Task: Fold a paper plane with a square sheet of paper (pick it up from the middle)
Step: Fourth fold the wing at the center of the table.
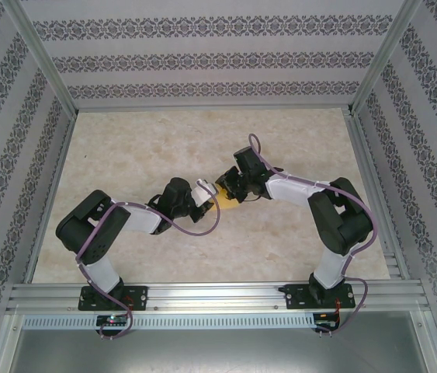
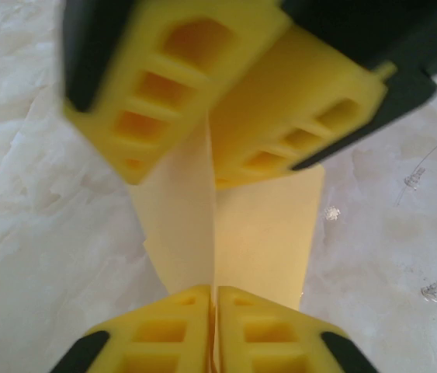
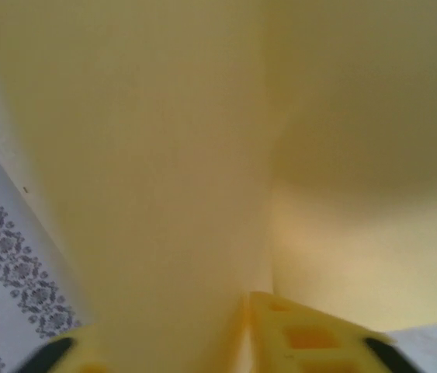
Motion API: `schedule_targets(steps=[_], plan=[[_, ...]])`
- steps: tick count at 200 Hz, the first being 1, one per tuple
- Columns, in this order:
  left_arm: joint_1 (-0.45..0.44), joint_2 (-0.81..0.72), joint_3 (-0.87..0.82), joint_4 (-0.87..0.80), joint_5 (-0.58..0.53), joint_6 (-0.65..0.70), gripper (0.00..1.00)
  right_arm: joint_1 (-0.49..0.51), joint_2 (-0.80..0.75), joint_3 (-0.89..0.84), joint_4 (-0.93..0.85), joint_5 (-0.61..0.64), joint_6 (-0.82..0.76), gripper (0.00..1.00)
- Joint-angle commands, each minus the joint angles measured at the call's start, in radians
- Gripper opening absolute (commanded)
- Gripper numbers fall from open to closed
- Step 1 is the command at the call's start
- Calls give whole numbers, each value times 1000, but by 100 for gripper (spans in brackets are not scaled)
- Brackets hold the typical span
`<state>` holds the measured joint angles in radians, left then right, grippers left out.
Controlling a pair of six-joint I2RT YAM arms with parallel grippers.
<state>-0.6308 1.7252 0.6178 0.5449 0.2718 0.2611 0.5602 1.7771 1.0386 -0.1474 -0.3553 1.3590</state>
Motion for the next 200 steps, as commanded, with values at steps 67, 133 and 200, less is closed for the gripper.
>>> schedule_targets(steps=[67,133,200], plan=[[-9,3,31,-67,130,-171,3,-120,-163,-134,63,-99,-429,60],[-9,24,98,-181,197,-405,0,-137,-263,-256,89,-119,-634,61],[-9,90,123,-141,262,-704,0,-114,-183,-274,140,-136,-698,58]])
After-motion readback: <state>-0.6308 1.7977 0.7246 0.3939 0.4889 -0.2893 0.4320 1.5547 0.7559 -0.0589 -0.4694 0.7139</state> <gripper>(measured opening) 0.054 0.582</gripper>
